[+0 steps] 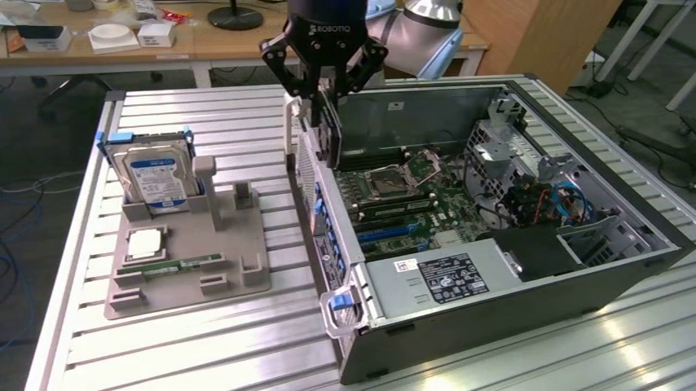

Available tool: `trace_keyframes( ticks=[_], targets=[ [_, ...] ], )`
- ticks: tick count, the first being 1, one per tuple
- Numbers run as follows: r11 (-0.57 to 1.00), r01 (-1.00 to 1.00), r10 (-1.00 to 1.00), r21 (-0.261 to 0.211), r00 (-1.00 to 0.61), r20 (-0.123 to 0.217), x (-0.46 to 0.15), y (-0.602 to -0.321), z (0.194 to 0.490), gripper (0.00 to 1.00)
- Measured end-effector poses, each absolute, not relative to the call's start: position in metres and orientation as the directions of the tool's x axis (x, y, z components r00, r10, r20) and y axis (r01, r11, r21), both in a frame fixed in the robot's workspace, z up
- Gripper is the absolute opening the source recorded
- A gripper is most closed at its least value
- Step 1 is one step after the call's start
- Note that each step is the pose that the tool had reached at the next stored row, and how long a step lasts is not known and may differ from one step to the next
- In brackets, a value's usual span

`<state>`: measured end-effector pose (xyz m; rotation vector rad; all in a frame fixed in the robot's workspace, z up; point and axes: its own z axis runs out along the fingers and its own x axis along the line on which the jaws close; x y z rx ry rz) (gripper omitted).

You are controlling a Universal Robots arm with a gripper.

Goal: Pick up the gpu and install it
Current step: 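Pick up the gpu and move the gpu toward the slot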

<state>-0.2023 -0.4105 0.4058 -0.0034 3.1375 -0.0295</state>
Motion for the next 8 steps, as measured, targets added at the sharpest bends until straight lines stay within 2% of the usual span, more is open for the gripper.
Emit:
trace_keyframes(
  ticks=[8],
  targets=[
    [1.0, -0.002, -0.002, -0.017, -1.0, -0.004, -0.1934, -0.4105, 0.4045, 0.27]
  ],
)
